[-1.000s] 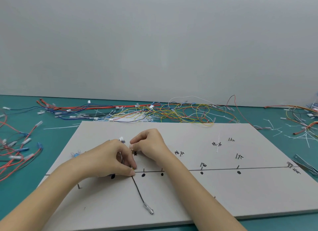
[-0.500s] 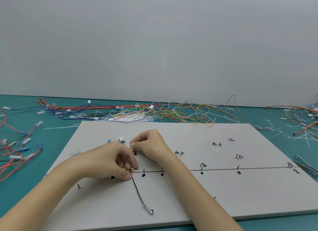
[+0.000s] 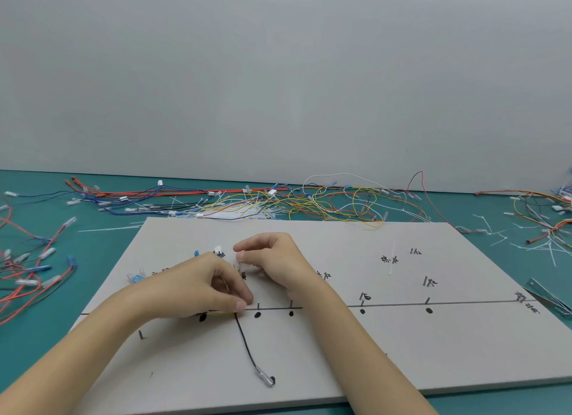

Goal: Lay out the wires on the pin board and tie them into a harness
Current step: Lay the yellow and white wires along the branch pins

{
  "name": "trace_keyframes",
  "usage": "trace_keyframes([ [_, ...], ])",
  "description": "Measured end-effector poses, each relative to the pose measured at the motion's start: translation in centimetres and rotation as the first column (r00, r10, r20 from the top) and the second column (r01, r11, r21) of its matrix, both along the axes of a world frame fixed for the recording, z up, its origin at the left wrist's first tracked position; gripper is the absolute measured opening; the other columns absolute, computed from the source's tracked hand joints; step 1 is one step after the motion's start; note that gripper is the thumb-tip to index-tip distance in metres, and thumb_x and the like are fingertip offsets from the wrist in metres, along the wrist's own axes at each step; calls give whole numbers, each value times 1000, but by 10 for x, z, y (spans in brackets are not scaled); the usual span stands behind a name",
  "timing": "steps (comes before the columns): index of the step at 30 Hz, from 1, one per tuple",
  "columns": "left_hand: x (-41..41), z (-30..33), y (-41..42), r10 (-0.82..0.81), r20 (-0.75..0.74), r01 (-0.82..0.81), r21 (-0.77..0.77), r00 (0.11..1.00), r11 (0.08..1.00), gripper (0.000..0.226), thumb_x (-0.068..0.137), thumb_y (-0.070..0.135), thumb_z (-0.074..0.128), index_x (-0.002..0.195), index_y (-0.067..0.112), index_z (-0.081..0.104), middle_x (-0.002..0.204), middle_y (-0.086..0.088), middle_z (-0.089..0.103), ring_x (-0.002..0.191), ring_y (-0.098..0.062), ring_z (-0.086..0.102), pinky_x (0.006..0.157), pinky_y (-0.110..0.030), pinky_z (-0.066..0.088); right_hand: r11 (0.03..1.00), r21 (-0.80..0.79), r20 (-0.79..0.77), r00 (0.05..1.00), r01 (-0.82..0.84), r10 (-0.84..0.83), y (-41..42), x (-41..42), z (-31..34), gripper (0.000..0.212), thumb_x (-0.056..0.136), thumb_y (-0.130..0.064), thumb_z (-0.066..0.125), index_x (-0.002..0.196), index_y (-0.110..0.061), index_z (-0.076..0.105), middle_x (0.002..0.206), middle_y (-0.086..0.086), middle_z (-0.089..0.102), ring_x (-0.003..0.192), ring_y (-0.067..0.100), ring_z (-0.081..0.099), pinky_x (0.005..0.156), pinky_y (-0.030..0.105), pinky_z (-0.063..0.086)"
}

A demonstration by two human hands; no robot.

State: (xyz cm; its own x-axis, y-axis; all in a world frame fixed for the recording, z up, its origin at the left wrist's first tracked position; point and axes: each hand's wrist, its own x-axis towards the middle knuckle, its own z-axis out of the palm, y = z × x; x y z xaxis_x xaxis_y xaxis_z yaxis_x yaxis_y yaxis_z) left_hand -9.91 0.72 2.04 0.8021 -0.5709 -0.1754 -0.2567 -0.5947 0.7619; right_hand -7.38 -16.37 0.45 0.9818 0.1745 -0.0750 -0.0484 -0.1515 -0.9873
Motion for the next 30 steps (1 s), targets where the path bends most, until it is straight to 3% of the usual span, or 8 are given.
trace_keyframes([
  [6, 1, 5, 5, -21, -26, 22, 25, 999, 999, 21, 81, 13, 76, 84, 34, 79, 80, 8, 75, 66, -1, 60, 61, -13, 44, 994, 109, 15, 1000, -14, 13, -1, -4, 5, 18, 83, -3, 71, 101, -5, 73, 68, -7, 64, 50, -4, 53, 47, 7, 35],
  [11, 0, 5, 3, -7, -6, 7, 11, 1000, 1000, 23, 79, 6, 77, 80, 29, 79, 79, 9, 74, 68, -3, 63, 62, -13, 46, 980, 188, 20, 997, -70, 68, 2, -7, 11, 15, 85, 2, 66, 98, -5, 71, 70, 0, 63, 57, 10, 51, 48, 18, 37],
  [18, -3, 2, -3, 5, 89, -10, 56, 996, 998, 43, 77, 3, 73, 87, 44, 74, 75, 17, 66, 66, -3, 60, 65, -21, 49, 915, 382, -29, 988, -128, 151, -8, -9, 14, 18, 84, 8, 62, 93, -5, 70, 69, 7, 61, 59, 15, 58, 51, 20, 46],
  [20, -3, 1, -4, -1, 145, -14, 98, 989, 995, 39, 76, 6, 73, 83, 44, 71, 80, 20, 63, 69, -2, 60, 67, -23, 51, 908, 399, -35, 988, -127, 154, -8, -9, 13, 19, 83, 9, 61, 92, -5, 69, 70, 8, 61, 58, 15, 58, 51, 20, 48],
  [23, -2, 0, -2, -11, 201, -16, 131, 980, 991, 28, 74, 11, 74, 68, 35, 62, 79, 20, 60, 71, -4, 59, 67, -27, 52, 902, 415, -44, 988, -120, 151, -9, -8, 13, 18, 83, 10, 61, 92, -4, 69, 68, 8, 62, 57, 15, 59, 53, 21, 50],
  [27, 0, -2, 0, -33, 186, 8, 134, 982, 991, 42, 73, 6, 73, 53, 28, 43, 69, 15, 66, 66, -7, 60, 63, -24, 49, 887, 446, -51, 986, -119, 158, -10, -8, 13, 19, 82, 11, 60, 91, -3, 67, 66, 7, 62, 55, 15, 59, 53, 21, 51],
  [30, 3, -2, 2, 16, 147, -26, 70, 989, 997, 48, 71, 1, 74, 56, 23, 34, 74, 9, 72, 66, -9, 65, 63, -24, 51, 866, 482, -52, 983, -131, 178, -8, -9, 13, 19, 82, 11, 59, 90, -4, 66, 66, 7, 62, 55, 16, 60, 54, 21, 51],
])
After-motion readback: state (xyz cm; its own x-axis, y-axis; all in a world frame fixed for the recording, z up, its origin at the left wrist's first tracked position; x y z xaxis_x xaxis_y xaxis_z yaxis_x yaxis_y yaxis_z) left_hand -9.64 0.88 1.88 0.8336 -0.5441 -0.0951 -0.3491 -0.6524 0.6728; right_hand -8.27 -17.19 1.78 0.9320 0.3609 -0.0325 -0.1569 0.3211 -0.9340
